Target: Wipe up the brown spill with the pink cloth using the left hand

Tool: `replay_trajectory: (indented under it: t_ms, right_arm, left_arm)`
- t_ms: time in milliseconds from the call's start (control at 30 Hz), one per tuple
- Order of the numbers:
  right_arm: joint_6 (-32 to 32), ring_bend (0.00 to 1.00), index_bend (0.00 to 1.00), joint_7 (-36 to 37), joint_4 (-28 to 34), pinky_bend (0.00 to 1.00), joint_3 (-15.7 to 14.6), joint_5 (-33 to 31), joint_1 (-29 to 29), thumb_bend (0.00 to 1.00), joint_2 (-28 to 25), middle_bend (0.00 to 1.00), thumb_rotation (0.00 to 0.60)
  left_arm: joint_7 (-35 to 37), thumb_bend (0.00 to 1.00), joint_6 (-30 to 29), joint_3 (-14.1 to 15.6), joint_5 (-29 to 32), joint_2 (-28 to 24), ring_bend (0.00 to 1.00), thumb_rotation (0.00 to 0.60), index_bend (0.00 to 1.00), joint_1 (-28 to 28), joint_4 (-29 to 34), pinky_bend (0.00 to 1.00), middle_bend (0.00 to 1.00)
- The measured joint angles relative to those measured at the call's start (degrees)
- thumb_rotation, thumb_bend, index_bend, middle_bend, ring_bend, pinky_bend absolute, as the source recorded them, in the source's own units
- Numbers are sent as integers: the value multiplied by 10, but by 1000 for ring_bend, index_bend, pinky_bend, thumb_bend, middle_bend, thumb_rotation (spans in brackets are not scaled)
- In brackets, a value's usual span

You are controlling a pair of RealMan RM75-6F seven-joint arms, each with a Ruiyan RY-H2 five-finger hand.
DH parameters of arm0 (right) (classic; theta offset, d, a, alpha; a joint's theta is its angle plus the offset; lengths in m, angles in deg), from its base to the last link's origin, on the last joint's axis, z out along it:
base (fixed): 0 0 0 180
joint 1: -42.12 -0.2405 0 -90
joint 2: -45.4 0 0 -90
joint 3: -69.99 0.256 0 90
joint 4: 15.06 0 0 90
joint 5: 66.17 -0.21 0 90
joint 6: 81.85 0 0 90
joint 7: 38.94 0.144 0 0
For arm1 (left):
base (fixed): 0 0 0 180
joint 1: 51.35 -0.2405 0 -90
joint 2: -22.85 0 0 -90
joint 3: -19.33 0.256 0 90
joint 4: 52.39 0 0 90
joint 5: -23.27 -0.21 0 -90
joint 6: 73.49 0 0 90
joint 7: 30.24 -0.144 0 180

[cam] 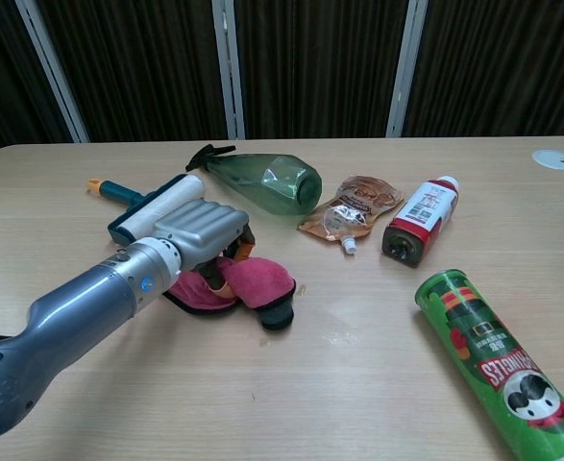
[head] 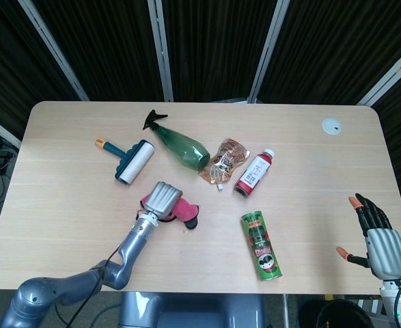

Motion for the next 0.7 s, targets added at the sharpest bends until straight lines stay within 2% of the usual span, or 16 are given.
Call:
replay_trajectory:
  t_ms: [267,533,700]
  right_arm:
    - [-4,0,0,-3,1,111,2,-1,-3,42,4,0,600]
    - [-2,0,0,-3,0,110,0,1,-2,41,3,0,600]
    - [-1,0,0,-7,1,110,-2,2,-1,42,2,0,600]
  left_arm:
    - [0,413,-11,6,-8,-15,575,600,864,-13,62,570,669]
    - [-8,413,-23,16,-17,-6,575,600,864,-23,144,570,670]
    - [-20,413,-25,23,-18,-6,575,600,864,-30,167,570,670]
